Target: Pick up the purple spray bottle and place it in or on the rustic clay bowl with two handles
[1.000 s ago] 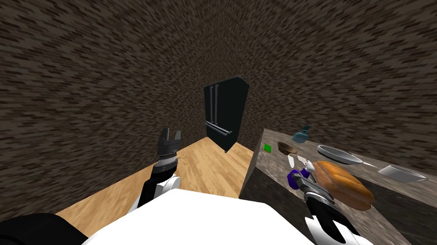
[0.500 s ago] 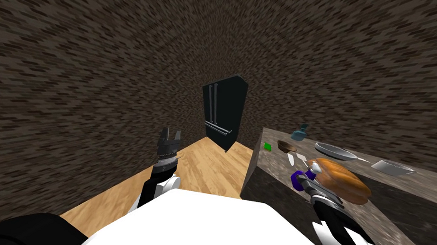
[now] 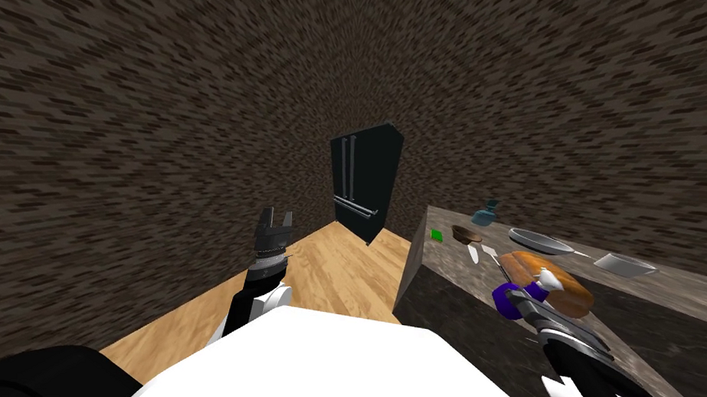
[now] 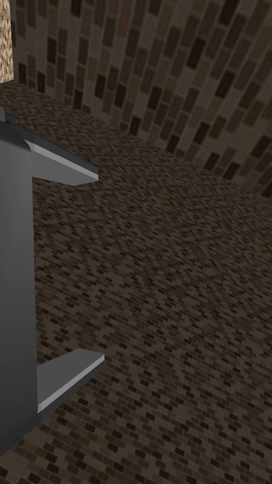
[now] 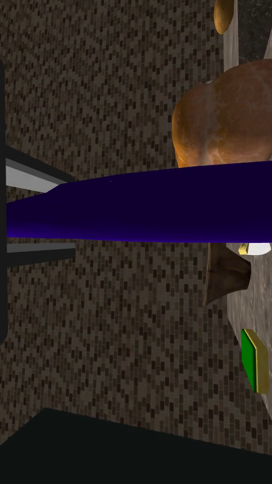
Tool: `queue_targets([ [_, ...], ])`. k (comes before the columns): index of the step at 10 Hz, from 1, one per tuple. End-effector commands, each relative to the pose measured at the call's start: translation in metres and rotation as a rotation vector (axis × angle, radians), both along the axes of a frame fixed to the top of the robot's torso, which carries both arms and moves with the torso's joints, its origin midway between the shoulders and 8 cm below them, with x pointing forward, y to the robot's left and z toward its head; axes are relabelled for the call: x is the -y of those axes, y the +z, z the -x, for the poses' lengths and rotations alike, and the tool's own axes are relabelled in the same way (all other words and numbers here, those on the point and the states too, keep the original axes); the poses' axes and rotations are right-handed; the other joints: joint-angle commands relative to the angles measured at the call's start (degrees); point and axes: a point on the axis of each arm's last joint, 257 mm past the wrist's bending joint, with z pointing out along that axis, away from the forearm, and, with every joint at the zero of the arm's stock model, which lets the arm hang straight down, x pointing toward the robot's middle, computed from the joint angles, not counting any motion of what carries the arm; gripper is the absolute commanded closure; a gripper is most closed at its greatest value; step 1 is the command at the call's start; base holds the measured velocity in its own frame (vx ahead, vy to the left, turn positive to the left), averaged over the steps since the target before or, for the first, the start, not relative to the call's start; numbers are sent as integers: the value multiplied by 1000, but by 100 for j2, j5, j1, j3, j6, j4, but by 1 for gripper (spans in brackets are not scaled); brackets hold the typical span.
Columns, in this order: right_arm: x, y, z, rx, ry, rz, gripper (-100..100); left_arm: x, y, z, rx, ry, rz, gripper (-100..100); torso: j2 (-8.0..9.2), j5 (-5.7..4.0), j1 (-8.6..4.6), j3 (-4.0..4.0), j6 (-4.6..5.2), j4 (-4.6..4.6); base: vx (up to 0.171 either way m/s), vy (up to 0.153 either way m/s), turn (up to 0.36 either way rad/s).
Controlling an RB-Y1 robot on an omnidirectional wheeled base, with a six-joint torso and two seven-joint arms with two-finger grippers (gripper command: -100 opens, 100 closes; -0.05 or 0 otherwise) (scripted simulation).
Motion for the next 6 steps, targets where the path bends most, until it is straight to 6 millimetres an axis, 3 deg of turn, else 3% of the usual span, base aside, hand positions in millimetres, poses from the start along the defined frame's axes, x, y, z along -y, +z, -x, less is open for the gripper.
queue_targets([
  [1,18,11,9,8,-26,8,100,0,0,0,0,0,0,0,0,0,0,0,0,0,-31,33,24],
  [6,66,51,42,29,-108,28,100,0,0,0,0,0,0,0,-15,-8,-33,-8,-5,-2,-16,13,65],
])
